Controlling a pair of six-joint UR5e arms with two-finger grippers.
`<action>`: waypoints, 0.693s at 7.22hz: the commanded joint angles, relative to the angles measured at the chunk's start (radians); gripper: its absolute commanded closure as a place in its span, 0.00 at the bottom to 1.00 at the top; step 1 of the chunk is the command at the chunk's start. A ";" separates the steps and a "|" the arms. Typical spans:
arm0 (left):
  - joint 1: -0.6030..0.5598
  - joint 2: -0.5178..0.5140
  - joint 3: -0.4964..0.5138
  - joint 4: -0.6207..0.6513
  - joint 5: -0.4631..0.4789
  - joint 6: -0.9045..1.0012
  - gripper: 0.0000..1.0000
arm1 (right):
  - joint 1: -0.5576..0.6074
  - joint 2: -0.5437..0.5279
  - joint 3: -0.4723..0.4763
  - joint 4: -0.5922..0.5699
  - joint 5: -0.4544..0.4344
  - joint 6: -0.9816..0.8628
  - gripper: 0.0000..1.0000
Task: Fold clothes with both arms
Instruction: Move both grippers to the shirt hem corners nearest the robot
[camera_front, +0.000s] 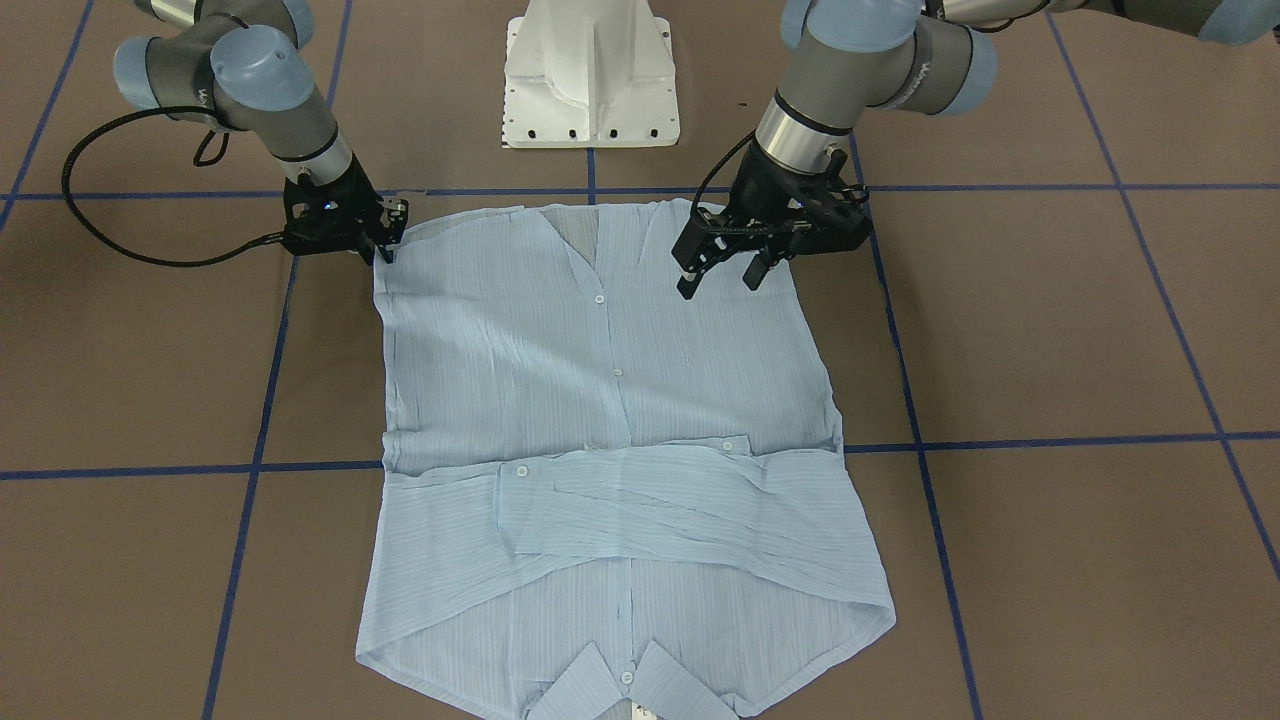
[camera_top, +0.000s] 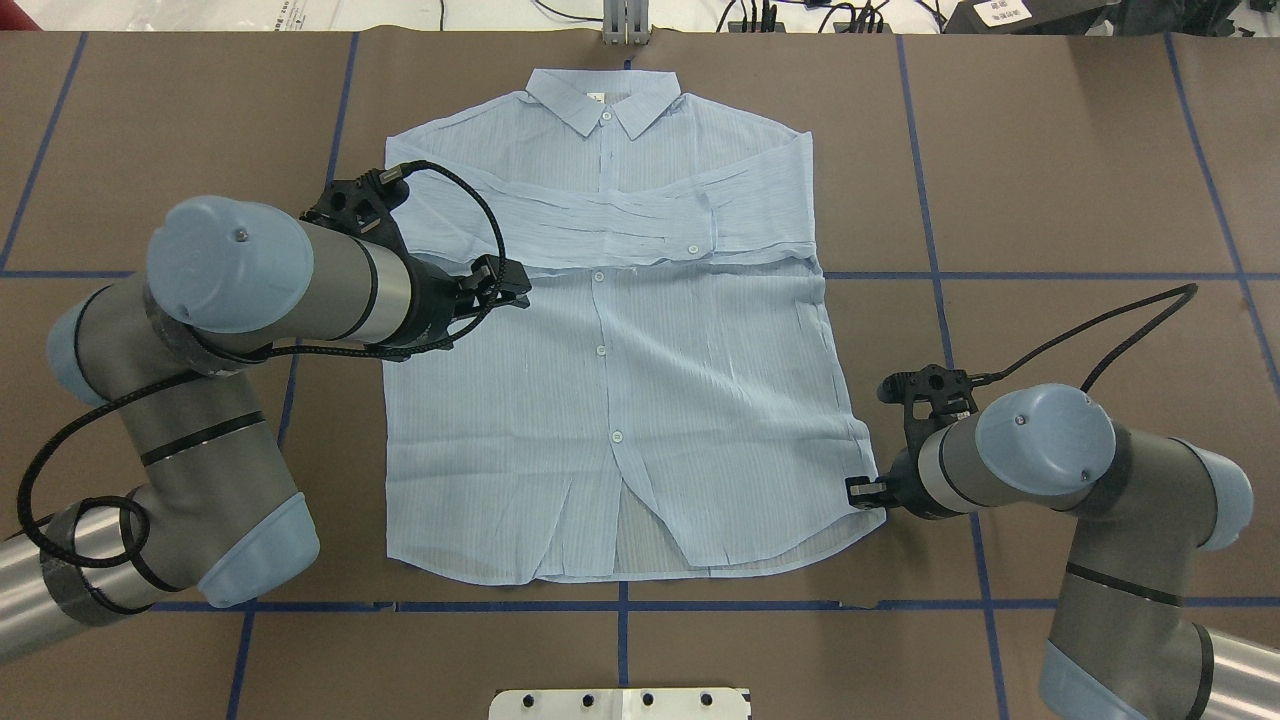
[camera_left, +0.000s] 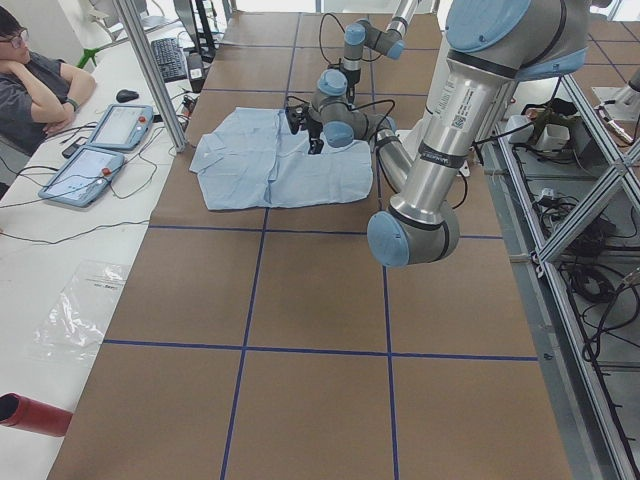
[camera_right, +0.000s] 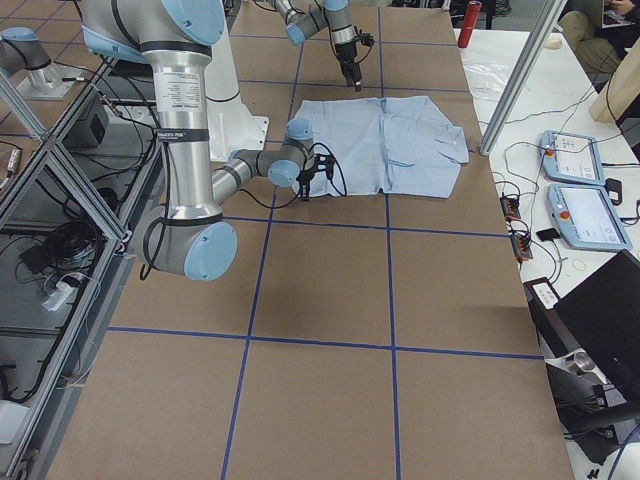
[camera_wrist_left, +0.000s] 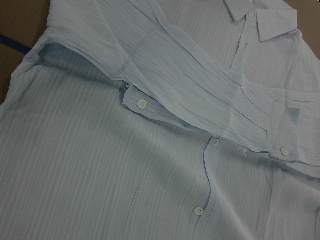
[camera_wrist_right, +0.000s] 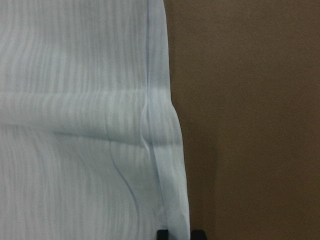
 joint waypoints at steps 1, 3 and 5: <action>0.002 0.010 -0.001 0.000 0.000 0.000 0.02 | 0.003 -0.009 0.037 -0.023 0.010 -0.001 1.00; 0.005 0.024 -0.001 0.002 -0.002 0.020 0.05 | 0.004 -0.009 0.105 -0.067 0.018 0.000 1.00; 0.041 0.209 -0.099 -0.006 -0.002 0.080 0.05 | 0.006 -0.004 0.116 -0.068 0.012 0.000 1.00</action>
